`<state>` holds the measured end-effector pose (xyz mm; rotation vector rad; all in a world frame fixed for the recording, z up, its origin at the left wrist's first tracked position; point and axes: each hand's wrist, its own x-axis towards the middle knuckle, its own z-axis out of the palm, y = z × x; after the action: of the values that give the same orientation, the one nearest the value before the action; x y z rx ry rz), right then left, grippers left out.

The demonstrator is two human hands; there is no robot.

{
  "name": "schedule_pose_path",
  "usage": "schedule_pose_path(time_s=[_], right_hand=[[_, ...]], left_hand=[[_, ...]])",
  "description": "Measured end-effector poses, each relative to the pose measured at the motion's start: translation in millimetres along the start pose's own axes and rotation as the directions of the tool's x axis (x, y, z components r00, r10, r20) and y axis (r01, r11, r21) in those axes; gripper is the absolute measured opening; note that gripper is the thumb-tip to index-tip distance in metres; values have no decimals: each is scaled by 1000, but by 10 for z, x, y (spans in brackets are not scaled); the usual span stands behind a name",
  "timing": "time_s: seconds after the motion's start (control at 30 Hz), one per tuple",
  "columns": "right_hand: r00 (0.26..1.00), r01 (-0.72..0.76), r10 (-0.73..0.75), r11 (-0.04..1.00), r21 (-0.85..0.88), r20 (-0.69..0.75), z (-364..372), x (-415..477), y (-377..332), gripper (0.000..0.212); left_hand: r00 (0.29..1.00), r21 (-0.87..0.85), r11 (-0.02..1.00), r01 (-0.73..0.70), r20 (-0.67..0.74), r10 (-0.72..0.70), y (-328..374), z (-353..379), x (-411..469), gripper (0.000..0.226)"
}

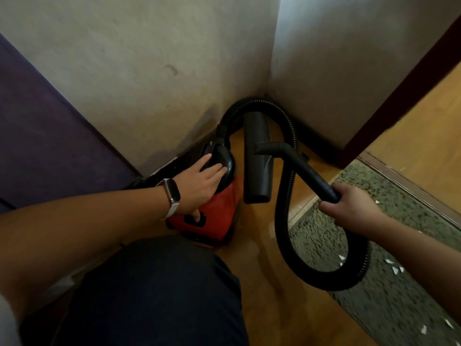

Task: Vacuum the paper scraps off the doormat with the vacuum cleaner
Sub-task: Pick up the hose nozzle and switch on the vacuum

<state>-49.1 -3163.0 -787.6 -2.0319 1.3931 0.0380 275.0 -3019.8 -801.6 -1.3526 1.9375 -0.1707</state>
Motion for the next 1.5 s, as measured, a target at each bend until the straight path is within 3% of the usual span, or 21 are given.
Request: schedule_pose_path(time_s=[0.13, 0.67, 0.77, 0.83, 0.9, 0.97, 1.03, 1.13, 1.23, 1.5], right_hand=[[1000, -12, 12, 1000, 15, 2, 24, 5, 20, 15], [1000, -2, 2, 999, 49, 1, 86, 12, 81, 14], [1000, -12, 12, 999, 38, -10, 29, -37, 140, 15], [999, -24, 25, 999, 34, -22, -43, -72, 196, 15], [999, -25, 26, 999, 30, -38, -119, -106, 266, 14], [998, -23, 24, 1000, 16, -55, -160, -145, 327, 15], [997, -21, 22, 1000, 19, -72, -173, -186, 376, 16], [995, -32, 38, 997, 68, -87, -198, -234, 444, 15], [994, -47, 57, 994, 98, -96, -266, -256, 519, 15], [993, -96, 100, 993, 65, -67, -408, -305, 660, 17]], left_hand=[[1000, -25, 1000, -15, 28, 16, -7, -25, 70, 129], [998, -29, 1000, 9, 61, -7, 71, 47, 101, 127], [1000, -86, 996, -21, 8, 22, 11, 25, 78, 123], [992, -227, 974, -3, -123, -26, -22, -11, 67, 108], [924, -444, 882, 157, -249, -290, -92, -63, 116, 83], [805, -705, 610, 362, -95, -586, -187, -131, 219, 67], [766, -813, 344, 469, 181, -617, -244, -184, 343, 57], [712, -849, 151, 506, 312, -629, -230, -190, 478, 44], [695, -851, 180, 494, 262, -669, -211, -151, 521, 39], [834, -834, 451, 319, 21, -551, -202, -347, 701, 41]])
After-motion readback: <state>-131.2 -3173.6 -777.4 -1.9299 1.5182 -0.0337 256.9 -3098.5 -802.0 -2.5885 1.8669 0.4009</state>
